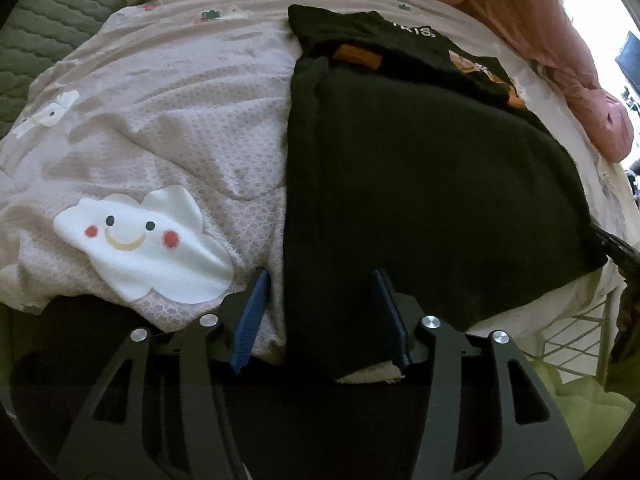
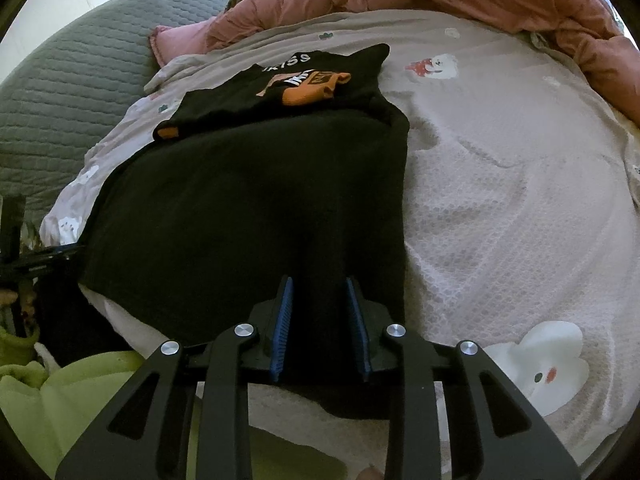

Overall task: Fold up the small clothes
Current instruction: 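Lift the hem with both tools, fold it toward the collar, open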

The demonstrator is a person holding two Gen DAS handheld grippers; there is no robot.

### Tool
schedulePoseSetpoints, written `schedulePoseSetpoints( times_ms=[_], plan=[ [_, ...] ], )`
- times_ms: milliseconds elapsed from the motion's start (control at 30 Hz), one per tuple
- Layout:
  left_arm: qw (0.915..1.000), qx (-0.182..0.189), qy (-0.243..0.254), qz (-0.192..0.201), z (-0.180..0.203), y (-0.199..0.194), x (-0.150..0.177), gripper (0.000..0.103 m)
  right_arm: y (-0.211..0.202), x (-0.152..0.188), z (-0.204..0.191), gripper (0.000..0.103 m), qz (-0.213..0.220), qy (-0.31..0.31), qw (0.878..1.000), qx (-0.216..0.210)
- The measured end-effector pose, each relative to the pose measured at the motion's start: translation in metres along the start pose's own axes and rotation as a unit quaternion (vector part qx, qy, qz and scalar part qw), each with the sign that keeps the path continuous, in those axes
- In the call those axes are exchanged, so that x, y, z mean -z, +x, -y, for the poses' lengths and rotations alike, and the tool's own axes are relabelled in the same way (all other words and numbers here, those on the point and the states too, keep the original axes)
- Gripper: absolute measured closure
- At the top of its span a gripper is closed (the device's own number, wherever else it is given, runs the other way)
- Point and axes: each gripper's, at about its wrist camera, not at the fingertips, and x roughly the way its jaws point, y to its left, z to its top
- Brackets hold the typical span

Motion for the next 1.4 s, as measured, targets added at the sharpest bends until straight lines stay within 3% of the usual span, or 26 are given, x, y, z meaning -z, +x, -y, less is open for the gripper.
schedulePoseSetpoints(
  times_ms=[67, 167, 267, 300, 367, 533, 667, 767, 933, 1067, 1200, 1300, 1400],
  plan=[
    [1.0000, -0.009, 0.003, 0.003, 0.001, 0.002, 0.000, 0.065, 0.001, 0.000, 0.002, 0.075, 0.000, 0.006, 1.000, -0.005],
    [0.9996, -0.020, 0.017, 0.011, 0.007, -0.001, -0.001, 0.089, 0.002, 0.000, 0.006, 0.075, 0.001, 0.016, 1.000, -0.014],
    [0.9996, -0.016, 0.015, 0.017, 0.005, -0.005, -0.001, 0.098, 0.000, 0.000, 0.006, 0.076, 0.002, 0.018, 1.000, -0.016],
    [0.9997, -0.008, 0.011, 0.021, 0.002, -0.008, -0.002, 0.098, 0.000, 0.000, 0.006, 0.077, 0.001, 0.016, 1.000, -0.015],
    [0.9995, 0.003, 0.008, 0.029, 0.001, -0.013, -0.003, 0.099, -0.002, 0.000, 0.006, 0.090, 0.001, 0.010, 1.000, -0.007],
    [0.9987, 0.025, -0.001, 0.045, -0.002, -0.028, -0.005, 0.099, -0.008, -0.001, 0.008, 0.093, 0.007, 0.013, 1.000, -0.008],
    [0.9982, 0.029, -0.002, 0.053, -0.001, -0.037, -0.004, 0.099, -0.014, 0.002, 0.011, 0.084, 0.010, 0.015, 1.000, 0.008],
    [0.9977, 0.040, 0.001, 0.055, 0.001, -0.040, -0.004, 0.099, -0.021, 0.006, 0.014, 0.083, 0.013, 0.018, 1.000, 0.016],
    [0.9987, 0.042, 0.000, 0.027, 0.003, -0.023, -0.003, 0.099, -0.024, 0.007, 0.023, 0.082, 0.016, 0.036, 0.999, 0.021],
    [0.9992, 0.038, -0.008, 0.011, 0.000, -0.009, -0.002, 0.099, -0.022, 0.009, 0.030, 0.062, 0.012, 0.051, 0.998, 0.041],
    [0.9993, 0.036, -0.012, 0.001, -0.001, 0.000, -0.001, 0.098, -0.015, 0.009, 0.029, 0.062, 0.011, 0.051, 0.998, 0.025],
    [0.9988, 0.043, -0.023, -0.002, -0.006, 0.007, -0.001, 0.098, -0.009, 0.006, 0.026, 0.066, 0.010, 0.052, 0.999, 0.003],
    [0.9979, 0.054, -0.036, 0.002, -0.012, 0.009, 0.000, 0.099, -0.007, 0.004, 0.020, 0.083, 0.009, 0.042, 0.999, -0.006]
  ],
)
